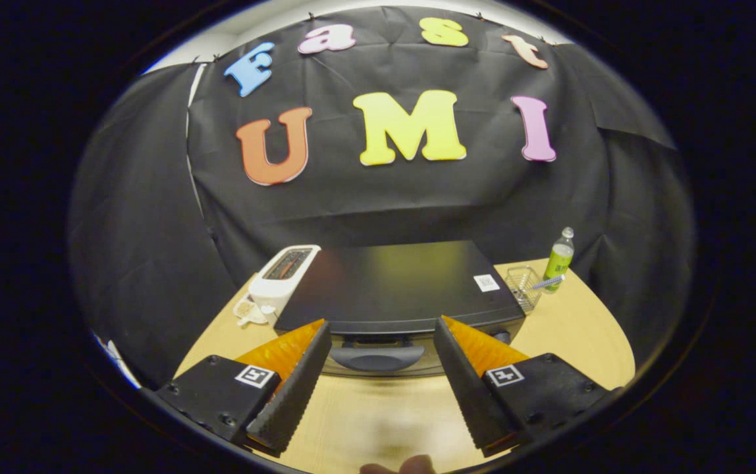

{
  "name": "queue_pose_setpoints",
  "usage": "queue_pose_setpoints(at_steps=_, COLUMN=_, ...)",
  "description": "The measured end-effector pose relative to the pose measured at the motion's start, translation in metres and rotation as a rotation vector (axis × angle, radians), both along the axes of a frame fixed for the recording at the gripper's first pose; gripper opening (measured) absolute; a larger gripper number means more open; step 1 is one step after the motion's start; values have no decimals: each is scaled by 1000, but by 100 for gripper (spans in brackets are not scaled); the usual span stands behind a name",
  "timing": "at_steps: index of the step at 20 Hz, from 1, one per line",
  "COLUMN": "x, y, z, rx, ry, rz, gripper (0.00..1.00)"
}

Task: Open the toaster oven, put the food inside, and close the toaster oven door.

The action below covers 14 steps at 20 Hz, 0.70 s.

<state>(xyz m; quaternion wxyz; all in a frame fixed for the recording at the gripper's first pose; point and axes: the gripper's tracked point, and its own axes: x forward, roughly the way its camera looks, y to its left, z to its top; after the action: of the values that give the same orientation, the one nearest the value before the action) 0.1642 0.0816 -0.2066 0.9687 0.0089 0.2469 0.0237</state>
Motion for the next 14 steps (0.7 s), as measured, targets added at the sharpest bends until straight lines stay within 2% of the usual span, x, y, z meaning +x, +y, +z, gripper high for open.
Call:
queue_pose_setpoints(at_steps=6, x=39, y=1, z=-55, rx=-41, ry=87, rz=-54, gripper=100)
queue_pose_setpoints(at_steps=14, x=38, y=3, z=-65, rx=-108, ry=85, rz=-60, gripper=100)
